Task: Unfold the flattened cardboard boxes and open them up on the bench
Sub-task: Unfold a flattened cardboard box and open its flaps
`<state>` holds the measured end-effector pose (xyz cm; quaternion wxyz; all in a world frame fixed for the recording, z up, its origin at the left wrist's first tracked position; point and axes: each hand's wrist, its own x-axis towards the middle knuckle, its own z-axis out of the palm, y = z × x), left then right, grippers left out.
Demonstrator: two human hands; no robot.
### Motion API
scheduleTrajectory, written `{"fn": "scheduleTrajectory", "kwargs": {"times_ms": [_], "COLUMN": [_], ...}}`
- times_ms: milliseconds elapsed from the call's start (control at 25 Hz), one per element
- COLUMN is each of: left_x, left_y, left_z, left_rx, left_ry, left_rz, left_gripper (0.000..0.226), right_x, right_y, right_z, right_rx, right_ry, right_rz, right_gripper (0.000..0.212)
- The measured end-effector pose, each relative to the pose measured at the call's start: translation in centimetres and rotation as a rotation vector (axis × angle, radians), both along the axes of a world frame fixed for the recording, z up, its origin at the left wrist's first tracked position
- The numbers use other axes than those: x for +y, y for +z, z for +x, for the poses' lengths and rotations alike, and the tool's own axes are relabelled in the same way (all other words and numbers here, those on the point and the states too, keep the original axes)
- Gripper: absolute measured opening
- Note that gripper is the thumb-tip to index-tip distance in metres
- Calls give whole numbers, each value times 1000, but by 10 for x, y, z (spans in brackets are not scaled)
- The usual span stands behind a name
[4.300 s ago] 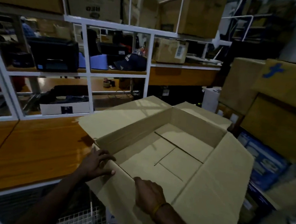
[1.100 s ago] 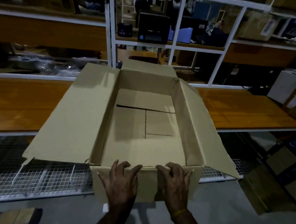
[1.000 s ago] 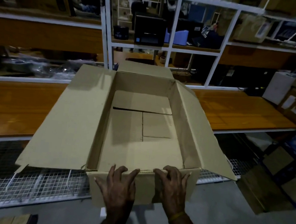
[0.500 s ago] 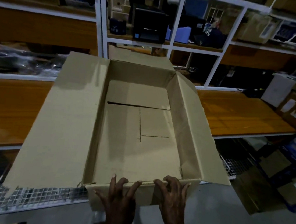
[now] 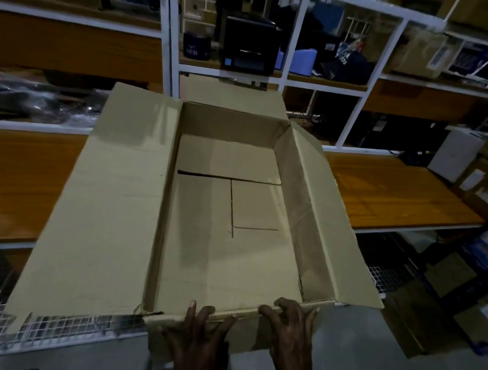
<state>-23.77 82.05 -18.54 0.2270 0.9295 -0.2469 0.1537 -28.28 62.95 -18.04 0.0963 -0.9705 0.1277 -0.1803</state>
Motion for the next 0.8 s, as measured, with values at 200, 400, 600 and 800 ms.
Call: {"fn": "scheduleTrajectory", "kwargs": {"times_ms": [200, 400, 600, 800], "left_x": [-6, -14, -18, -21], "left_y": [22, 33, 38, 44], "left_z": [-4, -21, -28, -18], "left_rx": [125, 157, 154, 181], "left_ry": [8, 13, 24, 59], "left_rz": [2, -12, 37, 106], "left_gripper": [67, 71, 72, 77], "right_x": [-3, -13, -17, -16], "right_y": [17, 30, 38, 46], "right_z": [0, -7, -14, -5], "right_rx": [-71, -89, -95, -116], "right_ry": [9, 39, 57, 51], "right_rz": [6, -15, -16, -10], "right_gripper": [91, 91, 87, 82]}}
